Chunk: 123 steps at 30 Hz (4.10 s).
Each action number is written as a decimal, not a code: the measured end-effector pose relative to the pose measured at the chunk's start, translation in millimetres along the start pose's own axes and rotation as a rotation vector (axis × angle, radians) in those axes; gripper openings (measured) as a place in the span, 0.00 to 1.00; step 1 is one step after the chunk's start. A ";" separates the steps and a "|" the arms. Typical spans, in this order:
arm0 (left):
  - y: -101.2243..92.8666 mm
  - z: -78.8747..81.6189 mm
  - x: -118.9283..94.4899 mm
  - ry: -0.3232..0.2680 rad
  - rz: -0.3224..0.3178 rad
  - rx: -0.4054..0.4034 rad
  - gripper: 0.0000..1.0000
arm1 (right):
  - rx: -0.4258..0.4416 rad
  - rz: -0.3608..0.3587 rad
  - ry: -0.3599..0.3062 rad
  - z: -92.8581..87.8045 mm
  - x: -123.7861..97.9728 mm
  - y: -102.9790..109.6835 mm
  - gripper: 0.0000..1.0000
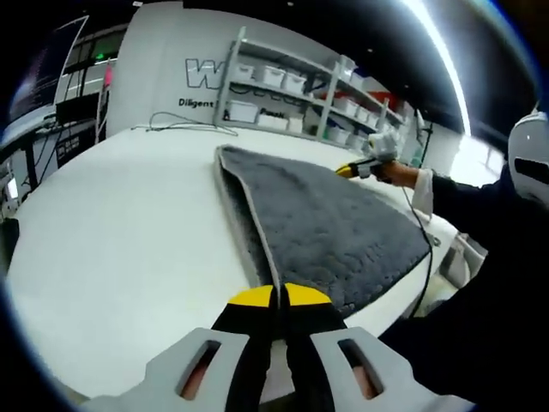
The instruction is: Open the folded towel by lifting each exposed corner and separating the folded layers until the towel lies flat within the target outline without major curled edges
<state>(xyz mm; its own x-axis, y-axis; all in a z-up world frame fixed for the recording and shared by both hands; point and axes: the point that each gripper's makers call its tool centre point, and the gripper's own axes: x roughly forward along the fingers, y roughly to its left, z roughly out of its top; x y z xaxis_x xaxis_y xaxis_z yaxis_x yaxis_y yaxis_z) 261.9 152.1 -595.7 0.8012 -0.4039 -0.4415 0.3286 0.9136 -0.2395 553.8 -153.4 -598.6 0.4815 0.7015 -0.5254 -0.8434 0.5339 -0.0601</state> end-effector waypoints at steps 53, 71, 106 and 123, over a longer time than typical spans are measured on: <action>61.2 21.5 12.0 0.081 -0.171 0.239 0.02 | 0.125 -0.221 0.065 -21.2 -39.6 47.9 0.06; 79.4 29.6 17.4 0.088 -0.168 0.230 0.02 | 0.155 -0.262 0.096 -27.8 -48.1 63.4 0.07; 107.6 49.6 39.7 0.108 -0.183 0.251 0.02 | 0.156 -0.279 0.102 -30.9 -55.3 56.5 0.07; 130.2 67.1 65.6 0.211 -0.117 0.330 0.02 | 0.184 -0.244 0.112 -36.7 -60.3 68.3 0.08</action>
<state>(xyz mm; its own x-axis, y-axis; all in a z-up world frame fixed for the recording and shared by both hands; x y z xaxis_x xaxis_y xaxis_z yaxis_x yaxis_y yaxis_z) 390.8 247.7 -597.9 0.6397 -0.4756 -0.6038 0.5818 0.8130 -0.0240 458.4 -176.6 -602.2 0.6262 0.4916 -0.6052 -0.6443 0.7634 -0.0465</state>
